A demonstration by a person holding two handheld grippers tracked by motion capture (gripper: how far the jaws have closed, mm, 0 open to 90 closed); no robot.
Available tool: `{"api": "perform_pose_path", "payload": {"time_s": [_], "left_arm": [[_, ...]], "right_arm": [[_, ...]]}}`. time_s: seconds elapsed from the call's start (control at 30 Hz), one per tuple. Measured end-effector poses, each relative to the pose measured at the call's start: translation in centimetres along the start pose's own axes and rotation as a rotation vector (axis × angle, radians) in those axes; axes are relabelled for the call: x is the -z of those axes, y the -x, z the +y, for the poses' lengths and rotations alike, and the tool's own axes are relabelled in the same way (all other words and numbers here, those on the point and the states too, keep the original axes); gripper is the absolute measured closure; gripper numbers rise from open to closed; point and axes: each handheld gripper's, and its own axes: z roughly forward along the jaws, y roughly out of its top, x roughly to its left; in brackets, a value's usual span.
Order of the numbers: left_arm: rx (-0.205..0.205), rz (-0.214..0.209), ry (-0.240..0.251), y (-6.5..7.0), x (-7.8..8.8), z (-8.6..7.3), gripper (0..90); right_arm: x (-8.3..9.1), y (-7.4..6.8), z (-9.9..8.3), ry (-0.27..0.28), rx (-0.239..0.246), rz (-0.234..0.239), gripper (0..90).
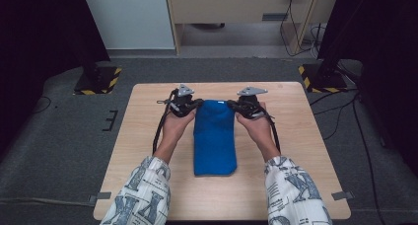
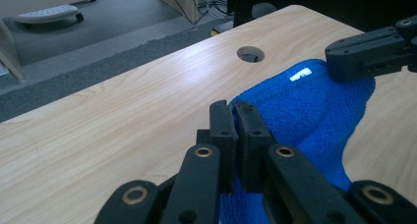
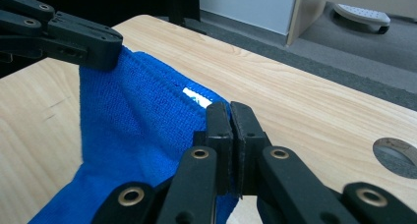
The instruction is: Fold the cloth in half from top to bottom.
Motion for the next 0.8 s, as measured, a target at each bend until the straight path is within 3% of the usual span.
{"api": "perform_pose_path", "payload": {"time_s": [0.27, 0.47, 0.8], "left_arm": [[-0.019, -0.017, -0.024, 1.4, 1.2, -1.3, 86.8], [-0.034, -0.029, -0.055, 2.1, 1.5, -2.8, 86.7], [-0.036, -0.072, -0.057, 3.0, 2.5, -5.0, 86.6]], "right_arm": [[2.3, -1.3, -1.1, 0.014, 0.011, 0.038, 87.9], [2.9, -2.2, -2.5, -0.004, 0.022, 0.064, 87.9], [3.6, -3.3, -5.1, -0.033, 0.029, 0.107, 87.9]]}}
